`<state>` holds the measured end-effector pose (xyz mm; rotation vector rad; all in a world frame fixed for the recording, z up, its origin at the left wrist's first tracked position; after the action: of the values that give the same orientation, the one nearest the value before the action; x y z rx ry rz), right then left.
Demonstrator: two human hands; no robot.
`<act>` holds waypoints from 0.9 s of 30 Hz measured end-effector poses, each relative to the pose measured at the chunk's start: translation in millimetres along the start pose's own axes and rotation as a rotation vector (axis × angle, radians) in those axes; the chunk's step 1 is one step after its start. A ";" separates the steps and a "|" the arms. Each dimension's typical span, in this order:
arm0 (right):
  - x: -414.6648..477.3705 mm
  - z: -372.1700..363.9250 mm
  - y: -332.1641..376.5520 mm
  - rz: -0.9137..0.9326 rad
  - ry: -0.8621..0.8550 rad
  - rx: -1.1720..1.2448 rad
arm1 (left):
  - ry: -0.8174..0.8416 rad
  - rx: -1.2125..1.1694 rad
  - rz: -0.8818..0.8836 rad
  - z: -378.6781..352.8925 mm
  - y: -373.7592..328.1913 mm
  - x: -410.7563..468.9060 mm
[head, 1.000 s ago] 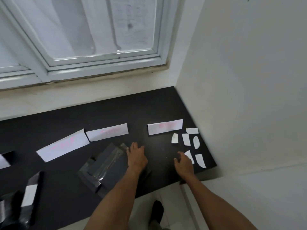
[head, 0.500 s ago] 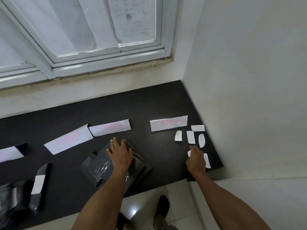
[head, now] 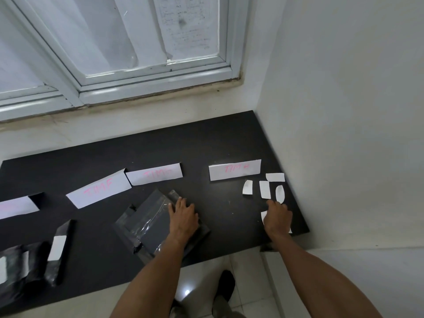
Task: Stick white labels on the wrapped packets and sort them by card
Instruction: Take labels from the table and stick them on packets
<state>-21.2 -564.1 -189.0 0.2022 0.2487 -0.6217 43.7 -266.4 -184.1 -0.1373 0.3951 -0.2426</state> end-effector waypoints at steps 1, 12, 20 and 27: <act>-0.3 1.5 -0.3 -0.007 -0.018 0.020 | -0.001 -0.008 0.003 0.4 -0.1 -0.2; -21.9 23.9 78.2 0.089 -0.153 0.389 | -0.107 -0.102 -0.007 22.8 38.2 -17.2; -86.0 6.1 198.0 0.159 0.048 0.871 | -0.246 -0.457 0.548 30.4 140.4 -68.7; -124.1 -39.2 250.4 0.029 0.224 0.997 | -0.127 -1.069 0.979 -11.2 193.9 -109.3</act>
<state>24.1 -286.8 -162.3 1.2372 0.1309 -0.6523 -18.4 -52.5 -189.3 -0.9690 0.3894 0.9684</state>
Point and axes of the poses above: each hand's wrist, its own x-axis towards the middle knuckle, its own z-axis out of the back of the hand, y = z × x, the point moved 9 cm from there along x, towards the middle knuckle, and after that the axes turned 4 degrees about -z, right-handed, at the moved point
